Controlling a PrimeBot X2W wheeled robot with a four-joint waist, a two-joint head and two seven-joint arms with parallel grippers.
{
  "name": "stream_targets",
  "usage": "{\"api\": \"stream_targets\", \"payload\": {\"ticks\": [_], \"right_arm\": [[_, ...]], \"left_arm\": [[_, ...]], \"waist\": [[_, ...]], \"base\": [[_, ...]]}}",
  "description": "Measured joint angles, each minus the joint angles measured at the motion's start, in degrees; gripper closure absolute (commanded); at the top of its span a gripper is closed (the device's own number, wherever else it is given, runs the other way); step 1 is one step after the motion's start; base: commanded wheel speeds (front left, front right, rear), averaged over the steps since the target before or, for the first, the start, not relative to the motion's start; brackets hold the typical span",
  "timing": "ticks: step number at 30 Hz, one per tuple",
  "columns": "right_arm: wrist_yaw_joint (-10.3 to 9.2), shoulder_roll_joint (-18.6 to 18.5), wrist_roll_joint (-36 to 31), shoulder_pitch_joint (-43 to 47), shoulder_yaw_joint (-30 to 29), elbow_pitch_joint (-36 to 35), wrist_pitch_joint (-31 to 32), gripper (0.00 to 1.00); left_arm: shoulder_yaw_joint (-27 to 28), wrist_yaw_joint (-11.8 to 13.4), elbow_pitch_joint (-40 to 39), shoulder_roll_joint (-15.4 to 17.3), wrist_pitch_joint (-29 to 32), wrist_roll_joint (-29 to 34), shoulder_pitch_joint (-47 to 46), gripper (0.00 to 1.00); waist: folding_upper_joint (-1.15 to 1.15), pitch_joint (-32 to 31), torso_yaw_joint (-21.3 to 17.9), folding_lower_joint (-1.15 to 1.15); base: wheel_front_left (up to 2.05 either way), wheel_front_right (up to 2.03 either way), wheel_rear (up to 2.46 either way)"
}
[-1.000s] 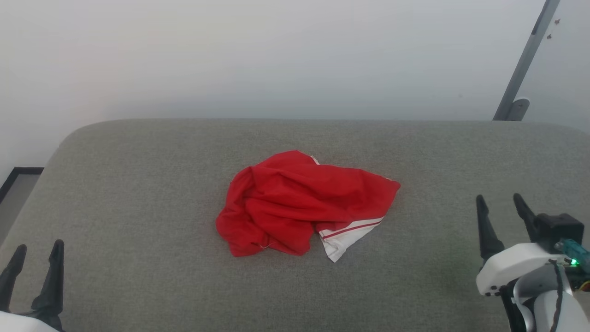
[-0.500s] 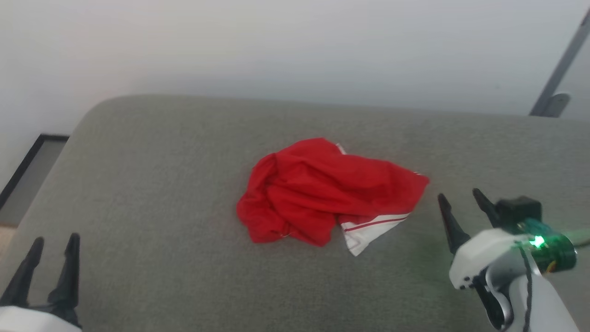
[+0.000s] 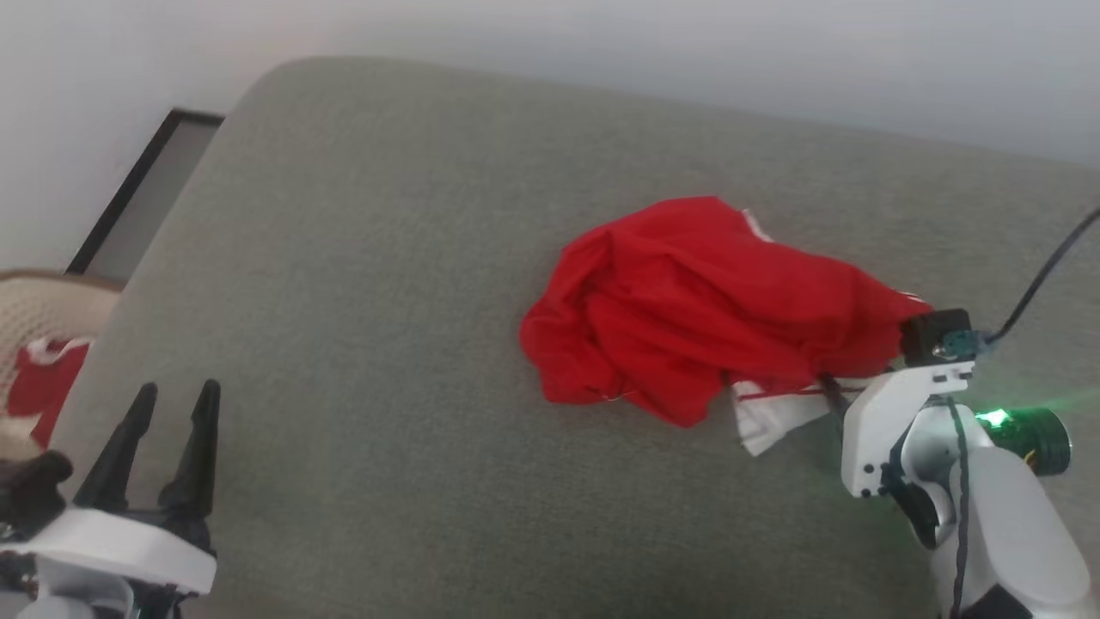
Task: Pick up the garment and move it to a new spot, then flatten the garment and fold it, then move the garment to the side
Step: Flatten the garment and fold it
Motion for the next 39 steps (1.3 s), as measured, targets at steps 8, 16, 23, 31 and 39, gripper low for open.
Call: {"api": "stream_targets", "payload": {"ticks": [8, 16, 23, 31, 39], "right_arm": [[0.01, 0.78, -4.61, -5.15, -1.7, 4.43, 3.77, 1.0], [0.14, -1.03, -5.01, -4.42, -4.91, 3.25, 4.14, 1.0], [0.05, -6.73, -4.7, -0.91, -9.31, -1.65, 7.14, 1.0], [0.04, -9.93, -5.63, 0.77, -11.61, -5.01, 9.32, 1.0], [0.0, -7.95, -2.36, 1.04, -2.14, -12.79, 9.13, 1.0]], "left_arm": [[-0.1, -0.85, 2.37, -1.76, 0.0, 0.43, -2.95, 0.0], [2.27, -1.12, 2.88, -2.58, 0.0, 0.9, -2.38, 0.0], [3.0, -1.25, 2.47, -2.69, 0.0, 1.3, -1.52, 0.0], [2.88, -1.26, 2.36, -2.7, 0.0, 1.44, -1.14, 0.0], [3.05, -1.31, 2.37, -2.68, 0.0, 1.71, 0.31, 0.0]], "waist": [[0.0, 3.29, 2.64, 0.0], [0.0, 2.57, 0.48, 0.0], [0.0, 1.54, -1.65, 0.0], [0.0, 0.44, -2.77, 0.0], [0.0, -1.46, -4.01, 0.0]], "base": [[0.0, 0.0, 0.0], [0.0, 0.0, 0.0], [0.0, 0.0, 0.0], [0.0, 0.0, 0.0], [0.0, 0.0, 0.0]]}}
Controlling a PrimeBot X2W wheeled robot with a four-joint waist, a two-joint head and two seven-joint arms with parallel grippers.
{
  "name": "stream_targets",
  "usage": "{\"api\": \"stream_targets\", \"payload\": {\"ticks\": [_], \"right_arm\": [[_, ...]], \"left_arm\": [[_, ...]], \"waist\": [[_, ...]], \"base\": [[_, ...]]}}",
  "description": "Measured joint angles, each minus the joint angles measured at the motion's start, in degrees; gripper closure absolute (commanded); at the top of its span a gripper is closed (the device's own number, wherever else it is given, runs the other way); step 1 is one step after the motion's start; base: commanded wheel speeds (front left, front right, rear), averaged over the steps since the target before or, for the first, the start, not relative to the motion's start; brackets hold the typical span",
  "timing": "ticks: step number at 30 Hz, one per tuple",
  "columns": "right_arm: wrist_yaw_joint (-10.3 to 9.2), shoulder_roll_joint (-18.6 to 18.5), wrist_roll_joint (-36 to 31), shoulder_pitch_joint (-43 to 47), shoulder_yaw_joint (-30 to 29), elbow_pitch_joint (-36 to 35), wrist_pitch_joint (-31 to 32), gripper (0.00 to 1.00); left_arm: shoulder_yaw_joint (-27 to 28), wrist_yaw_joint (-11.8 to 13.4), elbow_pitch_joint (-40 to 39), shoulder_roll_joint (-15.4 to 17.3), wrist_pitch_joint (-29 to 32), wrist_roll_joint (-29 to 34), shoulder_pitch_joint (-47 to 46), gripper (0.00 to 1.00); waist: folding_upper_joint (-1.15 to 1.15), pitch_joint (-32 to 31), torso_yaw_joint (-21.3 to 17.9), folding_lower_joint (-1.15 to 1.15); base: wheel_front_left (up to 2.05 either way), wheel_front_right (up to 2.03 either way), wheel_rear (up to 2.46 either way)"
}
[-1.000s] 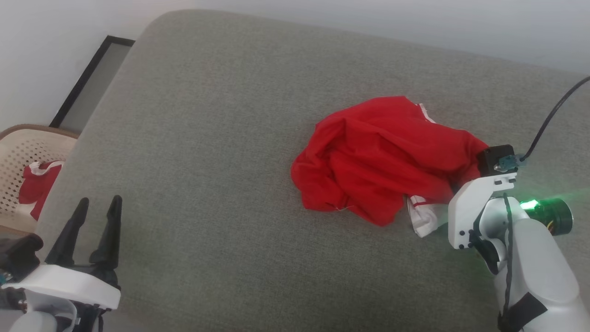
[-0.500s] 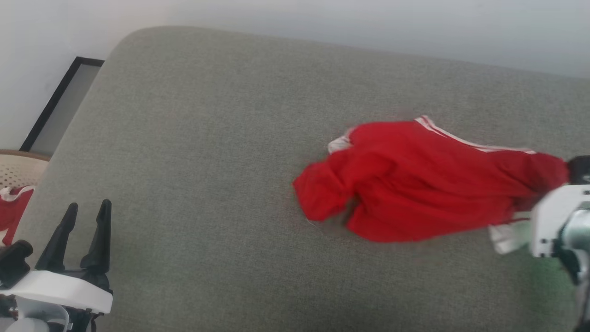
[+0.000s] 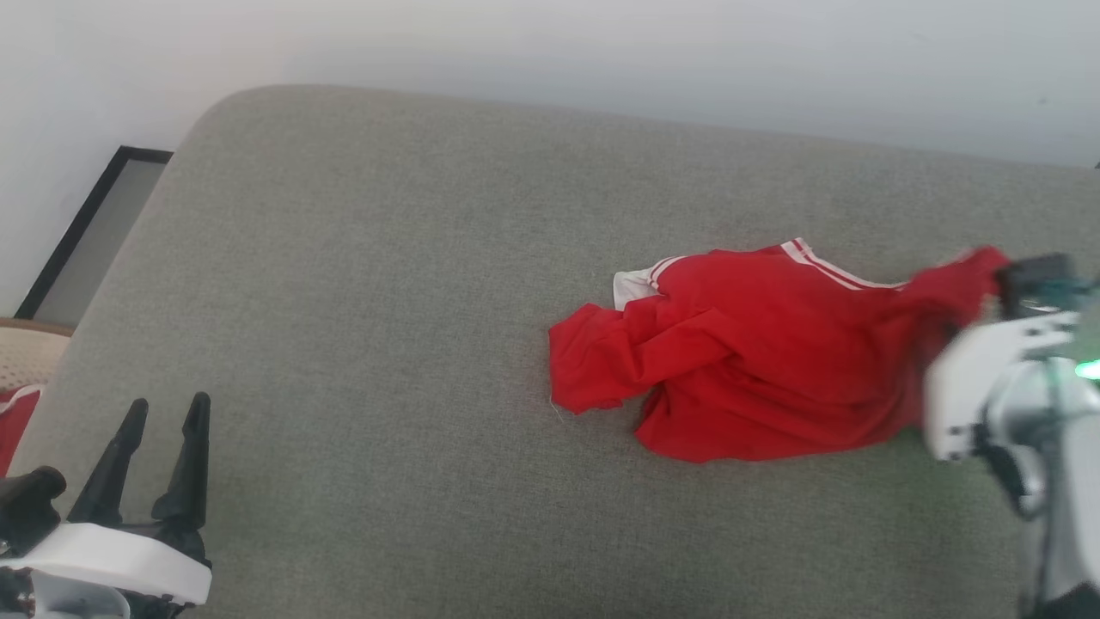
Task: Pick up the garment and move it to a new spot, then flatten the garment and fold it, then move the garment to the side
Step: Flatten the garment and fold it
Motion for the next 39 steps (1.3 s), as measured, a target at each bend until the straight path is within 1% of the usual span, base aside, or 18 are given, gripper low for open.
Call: {"api": "stream_targets", "payload": {"ticks": [4, 6, 7, 8, 10, 11, 12, 13, 14, 15, 18, 21, 25, 32, 35, 39], "right_arm": [[0.01, 1.97, 1.87, 0.14, 7.81, -4.57, 0.89, 1.0], [0.0, 2.82, 2.88, 0.3, 11.62, -5.68, 0.97, 1.0], [0.0, 2.82, 2.88, 0.3, 11.62, -5.68, 0.97, 1.0], [0.01, 3.33, 3.45, 0.33, 13.3, -5.86, 1.12, 1.0], [0.01, 4.57, 4.72, 0.36, 16.07, -5.72, 1.42, 0.93], [0.01, 4.86, 4.76, 0.37, 17.3, -5.35, 1.46, 0.85], [0.01, 5.0, 4.89, 0.42, 18.16, -4.77, 1.44, 0.75], [0.0, 5.14, 5.26, 0.53, 19.01, -4.21, 1.25, 0.61], [0.0, 5.41, 5.61, 0.66, 19.54, -3.49, 1.15, 0.33], [0.0, 5.53, 5.83, 0.75, 20.22, -2.79, 1.08, 0.0], [0.0, 5.79, 7.94, 0.91, 20.95, -0.75, 0.76, 0.0], [0.01, 5.78, 9.5, 0.92, 20.8, -0.93, 0.76, 0.0], [0.0, 4.76, 11.85, 1.26, 18.8, -3.88, 0.96, 0.0], [0.0, 2.29, 11.89, 2.51, 14.07, -6.75, 1.68, 0.0], [0.0, 2.22, 13.5, 3.18, 13.41, -7.33, 1.7, 0.0], [0.0, 1.1, 14.28, 3.44, 12.89, -7.92, 1.86, 0.0]], "left_arm": [[-0.15, -0.01, -0.13, 0.01, 0.0, 0.08, 0.26, 0.0], [-0.25, -0.01, -0.16, 0.0, 0.0, 0.09, 0.26, 0.0], [-0.25, -0.01, -0.16, 0.0, 0.0, 0.09, 0.26, 0.0], [-0.3, -0.01, -0.16, -0.01, 0.0, 0.09, 0.26, 0.0], [-0.48, -0.01, -0.15, -0.01, 0.0, 0.16, 0.27, 0.0], [-0.56, -0.01, -0.12, -0.01, 0.0, 0.18, 0.28, 0.0], [-0.73, -0.01, -0.1, 0.0, 0.0, 0.27, 0.28, 0.0], [-0.83, -0.01, -0.09, 0.0, 0.0, 0.52, 0.28, 0.0], [-0.94, -0.01, -0.07, -0.02, 0.0, 0.56, 0.28, 0.0], [-0.96, -0.01, -0.04, -0.02, 0.0, 0.56, 0.28, 0.0], [-0.69, -0.01, -0.01, -0.01, 0.0, 0.57, 0.46, 0.0], [-0.11, -0.01, -0.08, 0.09, 0.0, 0.57, 1.35, 0.0], [1.08, 0.05, -0.49, 0.34, 0.0, 0.57, 3.07, 0.0], [2.47, 0.33, -1.78, 0.58, 0.0, 0.58, 5.09, 0.0], [2.74, 0.33, -2.13, 0.62, 0.0, 0.58, 5.14, 0.0], [2.76, 0.33, -2.41, 0.59, 0.0, 0.64, 5.18, 0.0]], "waist": [[0.0, -0.68, -0.41, 0.0], [0.0, -0.86, -0.52, 0.0], [0.0, -0.86, -0.52, 0.0], [0.0, -0.95, -0.54, 0.0], [0.0, -1.08, -0.57, 0.0], [0.0, -1.15, -0.56, 0.0], [0.0, -1.22, -0.54, 0.0], [0.0, -1.3, -0.51, 0.0], [0.0, -1.39, -0.49, 0.0], [0.0, -1.46, -0.46, 0.0], [0.0, -1.9, -0.54, 0.0], [0.0, -2.53, -0.86, 0.0], [0.0, -3.92, -1.79, 0.0], [0.0, -5.12, -3.11, 0.0], [0.0, -5.02, -3.21, 0.0], [0.0, -4.85, -3.24, 0.0]], "base": [[0.0, 0.0, 0.0], [0.0, 0.0, 0.0], [0.0, 0.0, 0.0], [0.0, 0.0, 0.0], [0.0, 0.0, 0.0], [0.0, 0.0, 0.0], [0.0, 0.0, 0.0], [0.0, 0.0, 0.0], [0.0, 0.0, 0.0], [0.0, 0.0, 0.0], [0.0, 0.0, 0.0], [0.0, 0.0, 0.0], [0.0, 0.0, 0.0], [0.0, 0.0, 0.0], [0.0, 0.0, 0.0], [0.0, 0.0, 0.0]]}}
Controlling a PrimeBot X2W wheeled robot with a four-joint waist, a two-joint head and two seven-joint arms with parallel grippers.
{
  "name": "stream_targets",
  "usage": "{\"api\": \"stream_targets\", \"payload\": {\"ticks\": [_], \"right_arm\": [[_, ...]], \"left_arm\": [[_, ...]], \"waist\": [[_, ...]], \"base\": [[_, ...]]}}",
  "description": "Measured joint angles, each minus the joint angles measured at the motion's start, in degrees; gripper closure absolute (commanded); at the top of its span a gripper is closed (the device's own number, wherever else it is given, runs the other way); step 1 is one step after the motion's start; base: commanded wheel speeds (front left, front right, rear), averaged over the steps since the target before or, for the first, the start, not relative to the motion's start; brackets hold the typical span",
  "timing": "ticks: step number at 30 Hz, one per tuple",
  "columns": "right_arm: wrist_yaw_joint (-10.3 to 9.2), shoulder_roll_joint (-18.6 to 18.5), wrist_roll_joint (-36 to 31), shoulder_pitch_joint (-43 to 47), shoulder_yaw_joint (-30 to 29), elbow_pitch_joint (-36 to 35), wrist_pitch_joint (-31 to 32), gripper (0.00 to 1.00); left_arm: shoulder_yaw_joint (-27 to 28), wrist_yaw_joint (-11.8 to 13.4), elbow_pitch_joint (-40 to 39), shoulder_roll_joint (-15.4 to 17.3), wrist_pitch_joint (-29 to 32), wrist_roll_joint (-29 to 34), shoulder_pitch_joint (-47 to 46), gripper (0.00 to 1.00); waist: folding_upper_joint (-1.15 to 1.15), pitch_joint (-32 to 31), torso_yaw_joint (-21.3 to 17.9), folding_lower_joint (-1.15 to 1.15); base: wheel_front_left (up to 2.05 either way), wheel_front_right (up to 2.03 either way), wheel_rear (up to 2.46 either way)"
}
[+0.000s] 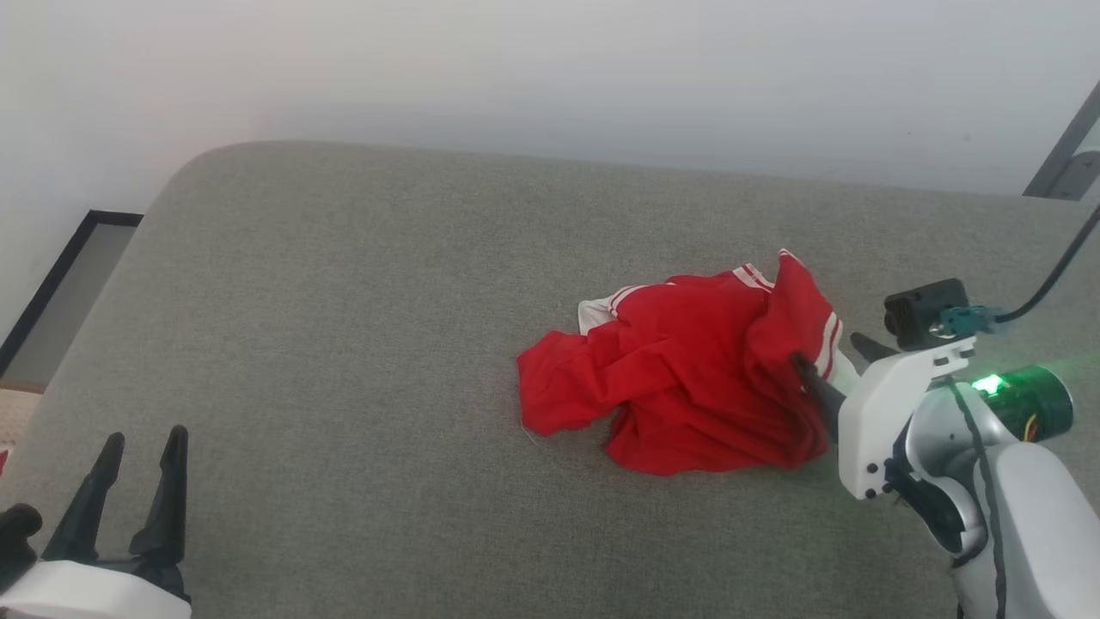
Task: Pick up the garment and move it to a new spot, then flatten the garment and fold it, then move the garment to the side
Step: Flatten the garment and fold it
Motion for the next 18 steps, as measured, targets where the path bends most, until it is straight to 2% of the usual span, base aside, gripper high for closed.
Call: {"api": "stream_targets", "payload": {"ticks": [18], "right_arm": [[0.0, -0.47, -1.68, 0.81, -1.65, -1.2, 0.11, 0.0]], "left_arm": [[0.15, 0.0, -0.08, -0.2, 0.0, 0.53, 0.37, 0.0]], "waist": [[0.0, 0.5, -0.38, 0.0]], "base": [[0.0, 0.0, 0.0]]}}
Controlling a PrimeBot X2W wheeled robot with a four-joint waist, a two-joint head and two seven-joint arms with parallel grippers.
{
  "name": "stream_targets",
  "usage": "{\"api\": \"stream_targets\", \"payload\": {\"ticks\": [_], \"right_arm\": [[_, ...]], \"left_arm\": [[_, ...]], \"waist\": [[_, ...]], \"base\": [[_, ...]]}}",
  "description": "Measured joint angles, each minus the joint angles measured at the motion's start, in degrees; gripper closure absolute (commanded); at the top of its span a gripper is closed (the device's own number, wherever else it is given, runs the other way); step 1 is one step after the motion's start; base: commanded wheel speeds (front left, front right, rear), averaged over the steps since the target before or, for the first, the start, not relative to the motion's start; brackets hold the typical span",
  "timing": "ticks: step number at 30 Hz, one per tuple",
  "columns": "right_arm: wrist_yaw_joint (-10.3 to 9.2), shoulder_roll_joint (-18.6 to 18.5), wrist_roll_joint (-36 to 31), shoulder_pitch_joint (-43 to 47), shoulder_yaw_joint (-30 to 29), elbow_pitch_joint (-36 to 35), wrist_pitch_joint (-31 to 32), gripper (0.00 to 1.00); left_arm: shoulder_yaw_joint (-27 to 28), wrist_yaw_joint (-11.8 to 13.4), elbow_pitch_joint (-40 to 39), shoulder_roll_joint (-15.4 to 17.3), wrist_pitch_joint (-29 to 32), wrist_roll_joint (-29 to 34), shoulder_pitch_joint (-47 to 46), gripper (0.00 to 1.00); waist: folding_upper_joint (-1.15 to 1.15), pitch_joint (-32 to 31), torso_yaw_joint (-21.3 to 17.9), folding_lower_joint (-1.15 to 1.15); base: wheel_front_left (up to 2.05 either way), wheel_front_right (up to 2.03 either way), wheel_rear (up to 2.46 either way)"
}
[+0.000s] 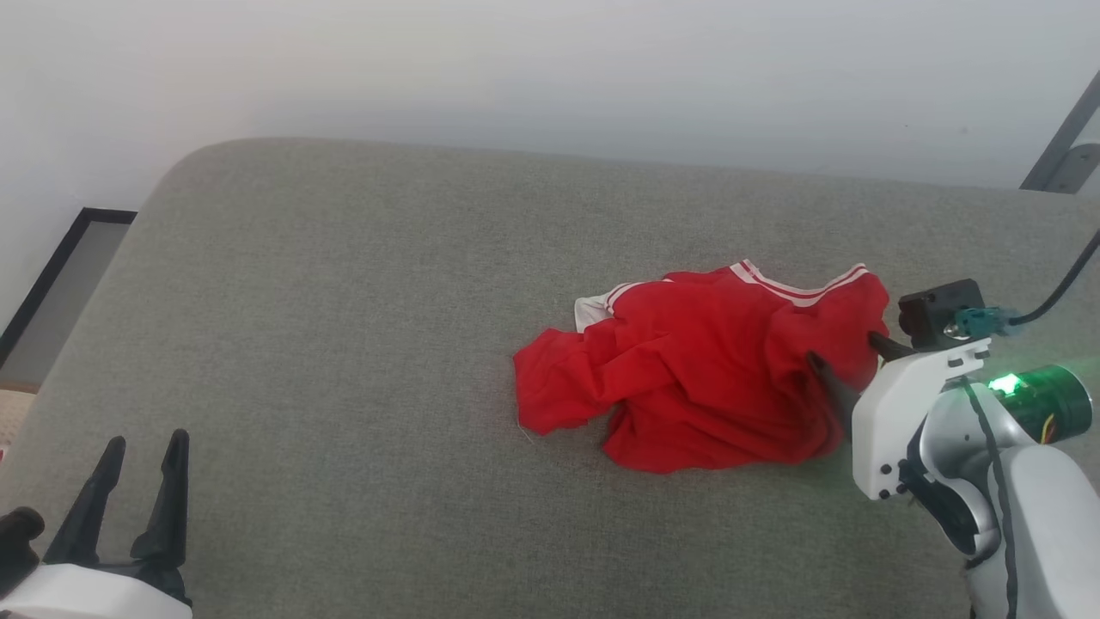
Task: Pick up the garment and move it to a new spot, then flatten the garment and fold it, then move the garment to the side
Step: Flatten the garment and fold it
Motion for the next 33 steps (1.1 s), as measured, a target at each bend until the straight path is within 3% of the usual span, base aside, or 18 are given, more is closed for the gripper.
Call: {"api": "stream_targets", "payload": {"ticks": [9, 20, 33], "right_arm": [[0.0, 0.26, 0.49, 0.44, -0.97, -3.42, -0.79, 0.0], [0.0, 0.75, -0.99, 2.27, -7.93, -6.06, -3.1, 0.0], [0.0, 3.93, -4.81, 3.05, -14.68, -5.39, -11.04, 0.0]], "left_arm": [[0.21, 0.01, 0.01, -0.08, 0.0, 0.35, 0.29, 0.0], [1.75, 0.07, -1.07, -0.07, 0.0, 1.69, 1.37, 0.0], [0.0, -0.07, -2.18, 2.14, 2.86, 1.0, -1.26, 0.0]], "waist": [[0.0, -0.37, -0.65, 0.0], [0.0, -0.7, -2.87, 0.0], [0.0, 1.56, -6.14, 0.0]], "base": [[0.0, 0.0, 0.0], [0.0, 0.0, 0.0], [0.0, 0.0, 0.0]]}}
